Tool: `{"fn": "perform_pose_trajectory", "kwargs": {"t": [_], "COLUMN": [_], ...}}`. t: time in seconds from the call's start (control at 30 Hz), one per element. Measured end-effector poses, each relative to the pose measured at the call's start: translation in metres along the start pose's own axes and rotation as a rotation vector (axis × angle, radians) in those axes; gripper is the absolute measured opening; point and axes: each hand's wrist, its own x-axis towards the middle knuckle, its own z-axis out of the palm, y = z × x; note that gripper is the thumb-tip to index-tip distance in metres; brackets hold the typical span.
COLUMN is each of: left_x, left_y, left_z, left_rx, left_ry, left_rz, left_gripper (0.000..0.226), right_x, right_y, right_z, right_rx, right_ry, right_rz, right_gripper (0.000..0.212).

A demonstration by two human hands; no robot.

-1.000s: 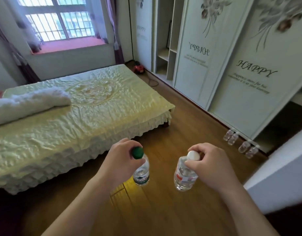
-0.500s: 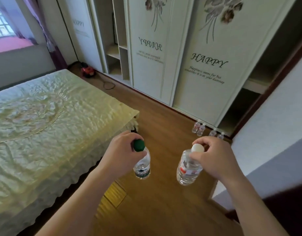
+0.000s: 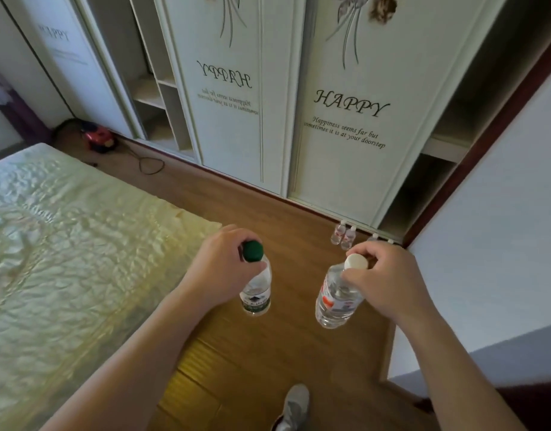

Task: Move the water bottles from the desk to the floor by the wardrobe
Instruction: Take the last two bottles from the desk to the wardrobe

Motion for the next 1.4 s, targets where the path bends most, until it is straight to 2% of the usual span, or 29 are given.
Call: {"fn": "perform_pose_trajectory", "kwargs": {"t": [0.53, 0.93, 1.17, 1.4], "left_x": [0.275, 0.494, 0.603, 0.696], "left_y": [-0.017, -0.046, -0.037, -0.039], "left_z": [0.026, 0.052, 0.097, 0.174], "left_rx": [0.027, 0.025, 0.046, 0.073], "left_ry": [-0.032, -0.264, -0.366, -0.381], "left_rz": [0.028, 0.108, 0.108, 0.054], "left_gripper": [0.028, 0.027, 0.023, 0.024], "right_x": [0.26, 0.439, 0.537, 0.64], "right_y": [-0.004, 0.005, 0.043, 0.116], "right_z": [-0.004, 0.025, 0.026, 0.038], "right_rx": [-0.007, -0.008, -0.023, -0.065], "right_ry": [-0.007, 0.08, 0.033, -0.051], "right_rz": [0.015, 0.175, 0.194, 0.157], "right_gripper": [0.021, 0.025, 0.026, 0.025]}}
